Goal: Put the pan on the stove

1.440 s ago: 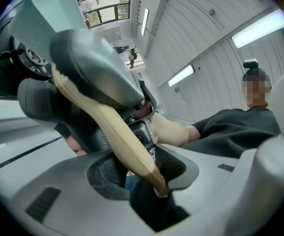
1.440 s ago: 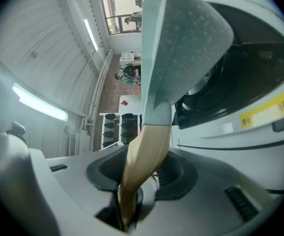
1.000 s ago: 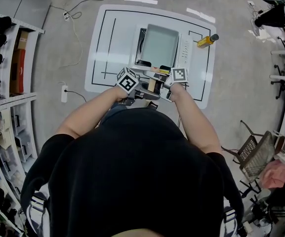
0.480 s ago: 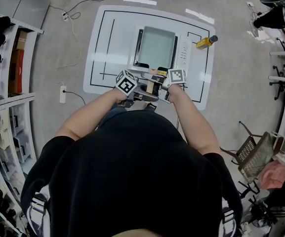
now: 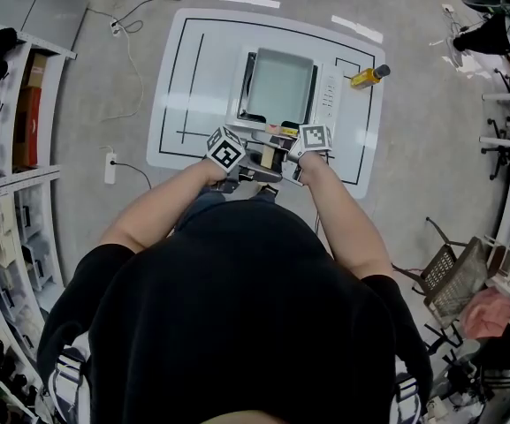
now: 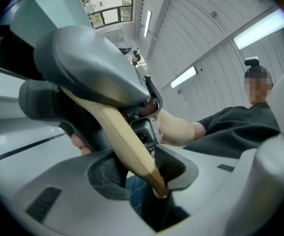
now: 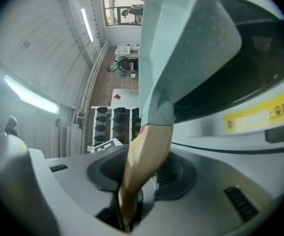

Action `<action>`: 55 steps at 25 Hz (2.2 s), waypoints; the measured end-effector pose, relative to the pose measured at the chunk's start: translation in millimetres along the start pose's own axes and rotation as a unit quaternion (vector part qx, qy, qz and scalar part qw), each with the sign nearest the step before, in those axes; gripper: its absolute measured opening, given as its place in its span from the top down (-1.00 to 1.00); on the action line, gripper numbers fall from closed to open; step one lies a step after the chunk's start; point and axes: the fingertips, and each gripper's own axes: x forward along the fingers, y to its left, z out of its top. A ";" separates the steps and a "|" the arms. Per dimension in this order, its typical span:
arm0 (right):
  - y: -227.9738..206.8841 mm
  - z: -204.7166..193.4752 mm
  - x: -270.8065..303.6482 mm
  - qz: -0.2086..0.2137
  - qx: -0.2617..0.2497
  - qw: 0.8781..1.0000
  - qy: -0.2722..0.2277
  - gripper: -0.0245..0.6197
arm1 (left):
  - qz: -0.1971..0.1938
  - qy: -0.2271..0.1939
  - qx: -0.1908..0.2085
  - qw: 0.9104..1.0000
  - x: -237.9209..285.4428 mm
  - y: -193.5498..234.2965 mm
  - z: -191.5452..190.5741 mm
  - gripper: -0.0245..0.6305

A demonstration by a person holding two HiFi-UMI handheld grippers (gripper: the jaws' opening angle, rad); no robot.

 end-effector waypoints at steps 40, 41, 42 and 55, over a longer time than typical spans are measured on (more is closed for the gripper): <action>0.5 4.7 -1.3 0.039 -0.010 0.999 -0.012 0.45 | -0.016 0.000 -0.051 0.999 -3.1 2.9 -0.8 0.47; 0.4 4.9 -1.5 0.037 -0.010 0.999 -0.012 0.45 | -0.016 -0.004 -0.055 0.998 -4.4 3.7 0.1 0.46; 0.1 5.1 -1.8 0.034 -0.012 0.999 -0.012 0.45 | -0.016 -0.007 -0.059 0.998 -5.8 4.7 0.9 0.43; -6.2 12.2 -17.2 -0.008 -0.052 0.998 -0.033 0.25 | 0.011 -0.026 -0.069 0.997 -21.4 23.6 0.1 0.26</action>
